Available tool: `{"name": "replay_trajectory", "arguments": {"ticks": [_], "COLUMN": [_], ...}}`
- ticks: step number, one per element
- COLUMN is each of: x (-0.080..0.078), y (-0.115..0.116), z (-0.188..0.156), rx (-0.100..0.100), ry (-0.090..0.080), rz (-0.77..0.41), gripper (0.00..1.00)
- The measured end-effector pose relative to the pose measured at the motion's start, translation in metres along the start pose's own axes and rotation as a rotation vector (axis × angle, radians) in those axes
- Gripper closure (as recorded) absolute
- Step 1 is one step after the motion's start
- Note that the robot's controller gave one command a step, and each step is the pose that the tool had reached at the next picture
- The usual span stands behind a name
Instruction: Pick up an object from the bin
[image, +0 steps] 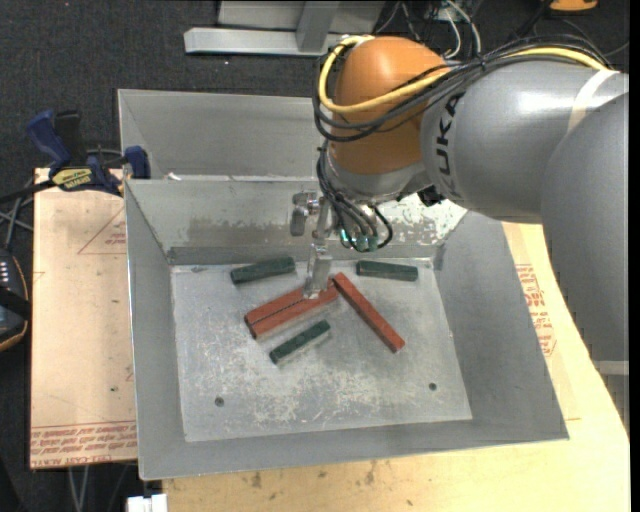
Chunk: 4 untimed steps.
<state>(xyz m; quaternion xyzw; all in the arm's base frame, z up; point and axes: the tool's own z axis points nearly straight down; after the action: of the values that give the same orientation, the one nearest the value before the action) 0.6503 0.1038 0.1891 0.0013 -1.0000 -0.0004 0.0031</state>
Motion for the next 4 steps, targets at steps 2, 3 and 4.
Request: {"name": "replay_trajectory", "arguments": {"ticks": [2,3,4], "x": [0.003,0.011,0.017], "y": [0.004,-0.046,-0.019], "z": [0.050,0.102,0.112], "rx": [-0.001,-0.002,0.004], "ry": [-0.013,-0.009,-0.010], "rz": [-0.070,0.041,0.089], "gripper": [0.00,0.00,0.00]}}
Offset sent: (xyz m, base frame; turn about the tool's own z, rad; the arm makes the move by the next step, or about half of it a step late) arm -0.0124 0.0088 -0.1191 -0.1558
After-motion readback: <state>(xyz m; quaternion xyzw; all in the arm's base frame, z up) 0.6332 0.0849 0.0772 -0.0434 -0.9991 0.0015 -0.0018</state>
